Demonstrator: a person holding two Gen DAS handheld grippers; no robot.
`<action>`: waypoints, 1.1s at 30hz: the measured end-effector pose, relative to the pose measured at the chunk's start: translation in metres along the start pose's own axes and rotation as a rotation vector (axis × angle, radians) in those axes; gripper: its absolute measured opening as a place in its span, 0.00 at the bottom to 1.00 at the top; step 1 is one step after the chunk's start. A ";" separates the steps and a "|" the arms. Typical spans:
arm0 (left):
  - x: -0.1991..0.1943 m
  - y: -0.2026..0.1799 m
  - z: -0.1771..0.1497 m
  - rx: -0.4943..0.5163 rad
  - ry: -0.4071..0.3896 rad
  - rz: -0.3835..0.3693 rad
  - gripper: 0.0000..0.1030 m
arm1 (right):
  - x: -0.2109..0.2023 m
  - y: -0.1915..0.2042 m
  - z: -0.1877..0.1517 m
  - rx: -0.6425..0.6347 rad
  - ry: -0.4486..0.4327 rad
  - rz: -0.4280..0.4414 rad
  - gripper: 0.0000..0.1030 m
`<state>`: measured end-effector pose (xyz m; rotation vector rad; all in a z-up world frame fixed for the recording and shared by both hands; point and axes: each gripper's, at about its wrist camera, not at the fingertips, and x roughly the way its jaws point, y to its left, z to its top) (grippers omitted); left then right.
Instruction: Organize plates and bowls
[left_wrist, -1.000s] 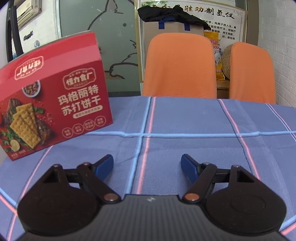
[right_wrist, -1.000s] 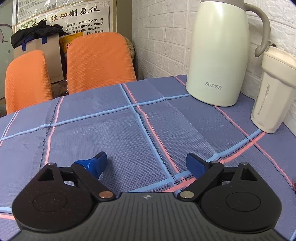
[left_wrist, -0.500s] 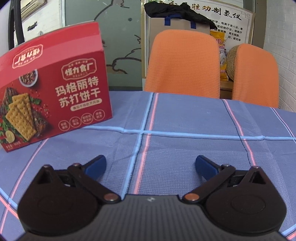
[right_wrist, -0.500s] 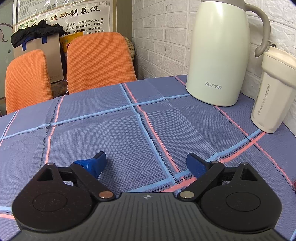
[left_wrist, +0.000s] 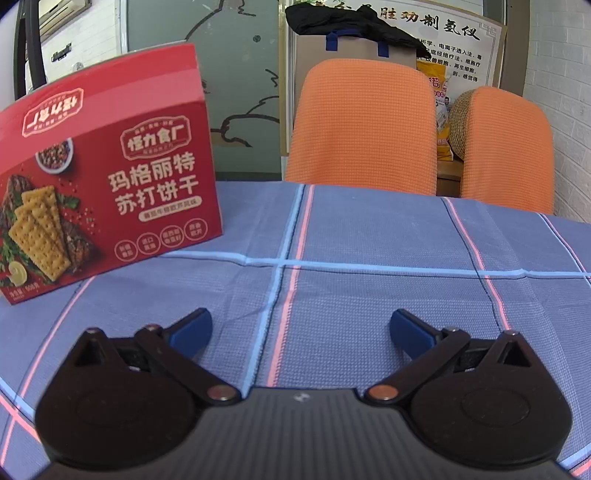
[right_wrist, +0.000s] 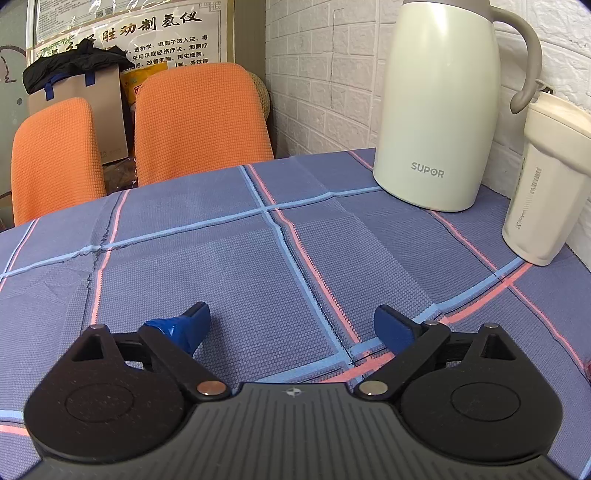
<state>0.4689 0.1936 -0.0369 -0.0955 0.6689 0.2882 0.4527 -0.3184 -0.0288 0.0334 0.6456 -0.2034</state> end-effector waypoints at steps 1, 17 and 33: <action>0.000 0.000 0.000 0.000 0.000 0.000 0.99 | 0.001 0.001 0.000 0.001 0.000 0.000 0.81; 0.000 0.000 0.000 0.000 0.000 0.000 0.99 | 0.001 0.004 -0.002 -0.002 0.001 0.005 0.84; 0.001 0.000 0.000 0.002 0.000 -0.004 0.99 | 0.001 0.005 -0.002 -0.002 0.001 0.004 0.86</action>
